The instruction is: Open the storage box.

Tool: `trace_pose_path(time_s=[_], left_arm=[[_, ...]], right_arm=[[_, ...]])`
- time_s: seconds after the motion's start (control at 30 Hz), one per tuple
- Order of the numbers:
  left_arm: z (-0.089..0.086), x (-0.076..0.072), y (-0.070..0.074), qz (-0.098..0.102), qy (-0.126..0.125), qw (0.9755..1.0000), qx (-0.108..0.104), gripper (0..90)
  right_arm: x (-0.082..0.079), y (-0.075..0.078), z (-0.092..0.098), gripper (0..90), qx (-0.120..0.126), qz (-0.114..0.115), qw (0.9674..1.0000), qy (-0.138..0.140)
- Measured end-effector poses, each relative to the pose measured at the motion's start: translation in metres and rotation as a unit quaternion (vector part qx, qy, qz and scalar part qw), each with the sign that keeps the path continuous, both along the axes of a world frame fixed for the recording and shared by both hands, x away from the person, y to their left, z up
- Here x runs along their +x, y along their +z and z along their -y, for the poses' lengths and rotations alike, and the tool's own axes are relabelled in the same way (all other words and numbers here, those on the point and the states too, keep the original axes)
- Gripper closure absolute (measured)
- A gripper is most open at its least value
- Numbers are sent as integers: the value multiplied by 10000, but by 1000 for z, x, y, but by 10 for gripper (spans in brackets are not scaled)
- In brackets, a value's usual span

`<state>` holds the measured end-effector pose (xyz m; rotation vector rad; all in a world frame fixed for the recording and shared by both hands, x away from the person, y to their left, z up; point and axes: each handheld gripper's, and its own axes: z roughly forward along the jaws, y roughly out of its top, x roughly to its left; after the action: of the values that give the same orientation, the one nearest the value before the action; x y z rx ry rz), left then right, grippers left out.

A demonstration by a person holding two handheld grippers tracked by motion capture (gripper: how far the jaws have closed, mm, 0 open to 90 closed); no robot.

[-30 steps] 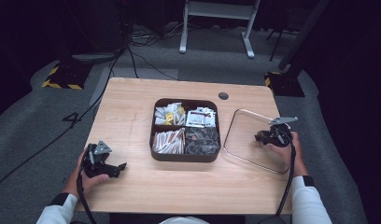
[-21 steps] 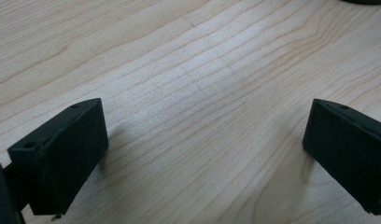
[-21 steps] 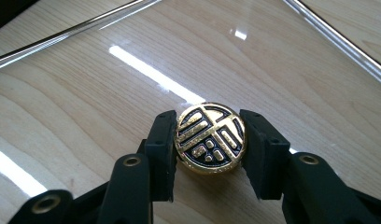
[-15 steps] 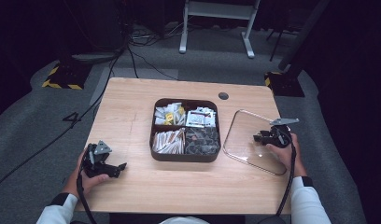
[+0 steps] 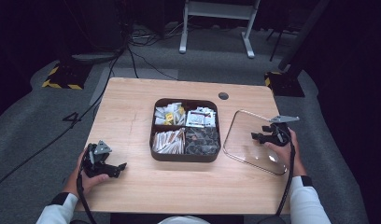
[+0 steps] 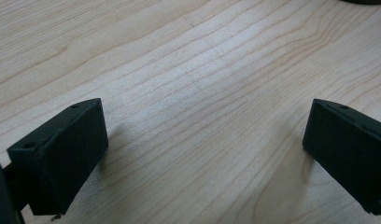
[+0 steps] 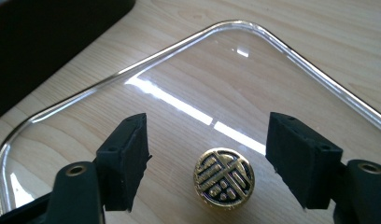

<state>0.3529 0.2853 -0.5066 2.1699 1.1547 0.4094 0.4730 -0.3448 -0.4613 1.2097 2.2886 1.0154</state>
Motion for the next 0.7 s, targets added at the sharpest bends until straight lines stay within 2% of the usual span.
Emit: trace_pose_path(time_s=[0.13, 0.3, 0.5, 0.7], left_arm=[[0, 0, 0, 6, 5, 10000, -6, 3], [-1, -2, 0, 8, 6, 10000, 15, 5], [-1, -2, 0, -7, 10, 10000, 1, 5], [-1, -2, 0, -5, 8, 10000, 4, 5]], right_arm=[[-2, 6, -7, 300, 18, 123, 9999, 106], [-4, 13, -16, 312, 110, 140, 9994, 291], [-7, 21, -30, 300, 80, 290, 9985, 453], [-8, 27, -41, 297, 91, 340, 9977, 587]])
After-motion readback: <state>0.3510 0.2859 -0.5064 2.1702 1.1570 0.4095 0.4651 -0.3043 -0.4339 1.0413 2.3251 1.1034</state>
